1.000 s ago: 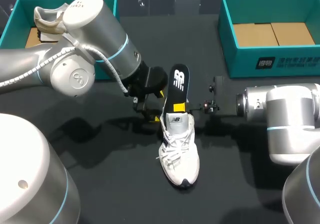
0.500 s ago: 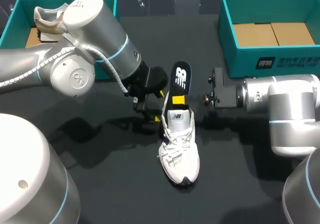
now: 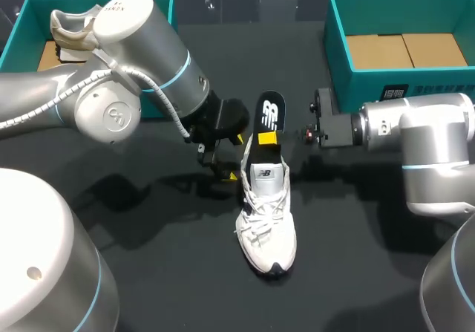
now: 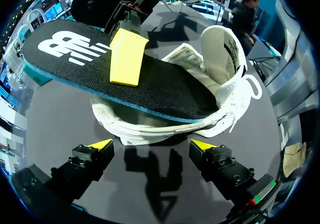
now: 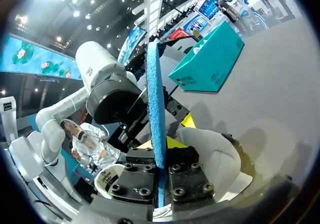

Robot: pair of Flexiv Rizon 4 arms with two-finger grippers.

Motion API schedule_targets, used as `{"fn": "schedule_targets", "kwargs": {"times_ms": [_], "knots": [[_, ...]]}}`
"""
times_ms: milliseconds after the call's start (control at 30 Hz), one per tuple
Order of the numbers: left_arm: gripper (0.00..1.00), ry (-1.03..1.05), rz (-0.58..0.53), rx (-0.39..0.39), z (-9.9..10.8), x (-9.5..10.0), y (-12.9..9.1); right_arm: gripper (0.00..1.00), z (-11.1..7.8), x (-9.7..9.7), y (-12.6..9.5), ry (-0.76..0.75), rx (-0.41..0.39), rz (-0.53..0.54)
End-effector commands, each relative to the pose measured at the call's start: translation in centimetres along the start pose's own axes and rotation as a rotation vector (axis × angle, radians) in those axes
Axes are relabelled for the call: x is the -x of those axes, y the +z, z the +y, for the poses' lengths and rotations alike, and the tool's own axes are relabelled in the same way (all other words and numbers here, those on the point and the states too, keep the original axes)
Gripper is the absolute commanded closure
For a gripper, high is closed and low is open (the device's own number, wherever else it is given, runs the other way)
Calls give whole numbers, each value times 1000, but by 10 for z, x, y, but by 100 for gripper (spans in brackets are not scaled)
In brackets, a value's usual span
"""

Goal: Take the shoe out of the shoebox, open the shoe tongue, remove and reinsert the insole, then place the shoe into the shoebox

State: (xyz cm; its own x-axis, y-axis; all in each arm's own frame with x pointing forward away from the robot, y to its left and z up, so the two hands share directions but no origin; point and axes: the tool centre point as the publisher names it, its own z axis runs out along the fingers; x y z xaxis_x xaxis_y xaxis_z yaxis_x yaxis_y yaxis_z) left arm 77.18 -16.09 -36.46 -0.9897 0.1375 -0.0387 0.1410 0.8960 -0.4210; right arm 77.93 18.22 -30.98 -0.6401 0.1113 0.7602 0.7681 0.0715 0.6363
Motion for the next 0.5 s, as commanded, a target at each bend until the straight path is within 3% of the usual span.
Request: {"fn": "schedule_targets", "kwargs": {"times_ms": [33,333,500], "knots": [[0,0,-1,0,1,-1,0,100,-10,6,4,25,-15,14],[0,0,-1,0,1,-1,0,100,-39,1,10,94,3,2],[0,0,-1,0,1,-1,0,100,-47,-4,14,123,-15,6]]}}
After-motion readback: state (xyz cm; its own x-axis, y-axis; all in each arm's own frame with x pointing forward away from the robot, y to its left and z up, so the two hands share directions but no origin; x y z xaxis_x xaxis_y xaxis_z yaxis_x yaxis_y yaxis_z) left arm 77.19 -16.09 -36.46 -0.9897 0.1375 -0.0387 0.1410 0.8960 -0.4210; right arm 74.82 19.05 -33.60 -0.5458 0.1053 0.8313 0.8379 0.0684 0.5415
